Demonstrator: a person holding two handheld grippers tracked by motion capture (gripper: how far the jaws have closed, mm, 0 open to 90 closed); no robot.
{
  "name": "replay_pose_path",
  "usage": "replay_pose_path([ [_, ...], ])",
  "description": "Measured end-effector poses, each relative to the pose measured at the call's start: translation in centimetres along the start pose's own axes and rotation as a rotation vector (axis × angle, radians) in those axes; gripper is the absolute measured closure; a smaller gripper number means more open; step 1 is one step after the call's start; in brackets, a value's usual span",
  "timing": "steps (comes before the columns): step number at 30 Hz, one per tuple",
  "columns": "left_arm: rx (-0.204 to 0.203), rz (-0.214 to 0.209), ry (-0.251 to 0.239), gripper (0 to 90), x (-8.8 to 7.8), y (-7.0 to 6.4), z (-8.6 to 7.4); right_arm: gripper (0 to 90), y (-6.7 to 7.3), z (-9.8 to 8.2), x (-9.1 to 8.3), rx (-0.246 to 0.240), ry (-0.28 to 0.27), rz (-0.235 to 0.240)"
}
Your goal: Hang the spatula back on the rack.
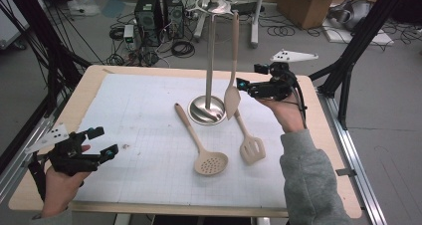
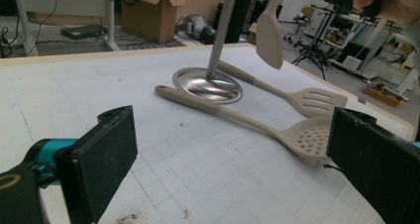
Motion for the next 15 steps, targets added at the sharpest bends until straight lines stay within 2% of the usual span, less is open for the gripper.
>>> replay_pose_path([
  [15,-0.004,-0.001,0.003,6.0,0.2,-0.1,-0.1,10.3,0.0,-0.1,-1.5,0.001,-0.023,-0.002],
])
Point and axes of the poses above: each handheld gripper's, and its own axes: x roughly forward along the jaws, z roughly out of its top, y roughly to its left, the point moved 1 cm from there along x, roughly forward along the jaws, and after that the axes turned 15 degrees about -y, right-handed, at the moved point
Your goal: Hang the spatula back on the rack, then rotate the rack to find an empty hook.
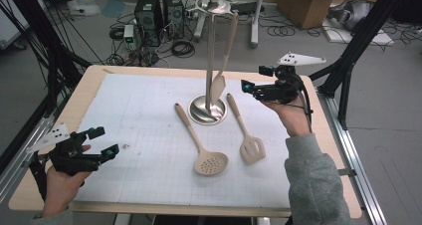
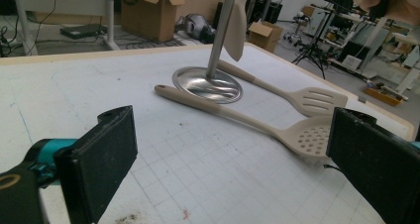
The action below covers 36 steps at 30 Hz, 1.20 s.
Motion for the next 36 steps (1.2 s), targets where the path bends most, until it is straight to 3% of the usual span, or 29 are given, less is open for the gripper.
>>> replay_pose_path([
  [11,-0.005,0.002,0.002,6.0,0.0,0.1,-0.1,10.3,0.0,0.3,-0.2,0.033,-0.019,0.023],
  [17,-0.001,0.001,0.004,6.0,0.1,0.1,-0.1,10.4,-0.3,0.8,-0.6,0.043,-0.028,0.011],
  [27,0.001,-0.002,0.005,6.1,0.2,-0.1,-0.1,10.8,-0.5,1.9,-0.8,0.027,-0.028,0.017],
  [32,0.002,-0.004,0.007,6.1,0.3,-0.1,-0.1,15.6,-0.6,2.7,-0.8,0.020,-0.029,0.023],
  [36,0.003,-0.005,0.006,6.0,0.2,-0.1,0.0,24.9,-0.9,3.2,-0.9,0.032,-0.031,0.028],
])
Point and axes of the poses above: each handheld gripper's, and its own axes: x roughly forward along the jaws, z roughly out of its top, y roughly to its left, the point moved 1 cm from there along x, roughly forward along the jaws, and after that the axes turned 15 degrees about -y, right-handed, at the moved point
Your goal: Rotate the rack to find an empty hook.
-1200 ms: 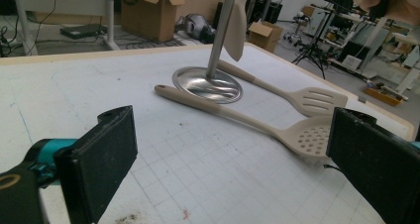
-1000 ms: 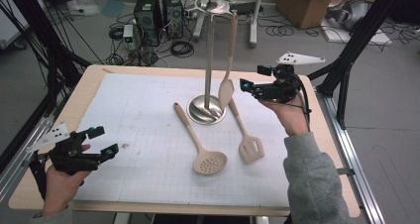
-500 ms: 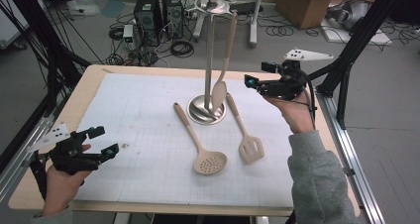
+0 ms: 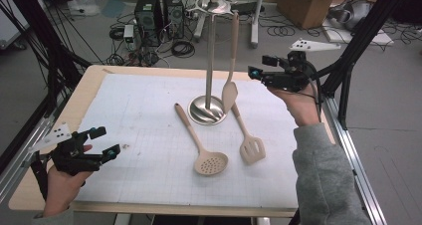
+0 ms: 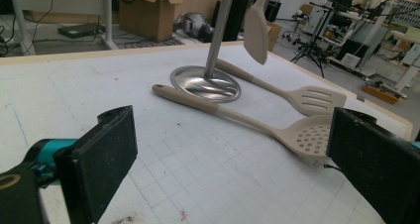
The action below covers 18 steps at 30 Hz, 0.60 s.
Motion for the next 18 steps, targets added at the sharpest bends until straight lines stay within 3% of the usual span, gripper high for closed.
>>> replay_pose_path([
  [5,-0.002,-0.007,-0.003,6.0,0.0,0.0,0.1,37.2,-0.1,0.6,0.0,-0.022,0.003,-0.002],
  [8,-0.003,-0.002,-0.004,6.0,-0.1,0.1,0.1,44.8,0.0,0.8,-0.2,-0.067,-0.011,-0.009],
  [18,-0.010,-0.002,0.001,6.0,0.0,0.2,-0.1,63.7,-0.2,1.8,0.1,-0.085,0.025,0.021],
])
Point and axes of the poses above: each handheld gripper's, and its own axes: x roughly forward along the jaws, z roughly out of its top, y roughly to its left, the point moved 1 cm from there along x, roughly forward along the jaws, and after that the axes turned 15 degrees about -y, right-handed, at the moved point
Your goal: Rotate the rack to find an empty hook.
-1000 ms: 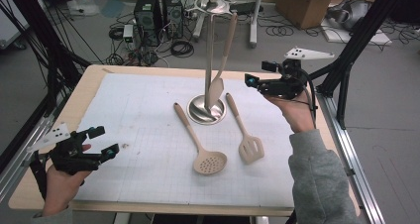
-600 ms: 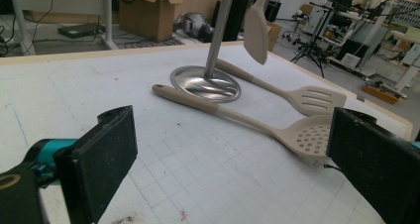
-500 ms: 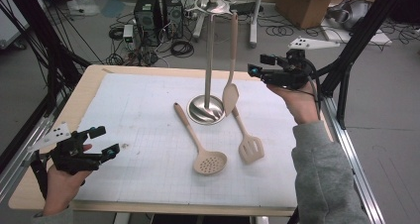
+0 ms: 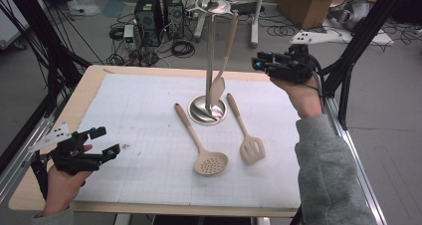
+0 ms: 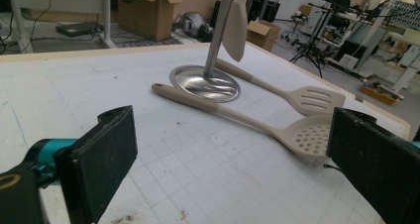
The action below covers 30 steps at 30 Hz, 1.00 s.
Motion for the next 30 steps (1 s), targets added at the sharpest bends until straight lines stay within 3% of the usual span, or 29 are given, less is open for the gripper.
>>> replay_pose_path([
  [11,-0.004,-0.006,0.002,6.1,0.0,0.1,-0.1,85.9,-0.2,1.3,0.8,-0.022,0.017,0.035],
  [30,-0.006,-0.009,0.004,6.1,0.1,-0.1,-0.2,89.6,-0.5,3.4,2.2,-0.054,0.034,0.044],
])
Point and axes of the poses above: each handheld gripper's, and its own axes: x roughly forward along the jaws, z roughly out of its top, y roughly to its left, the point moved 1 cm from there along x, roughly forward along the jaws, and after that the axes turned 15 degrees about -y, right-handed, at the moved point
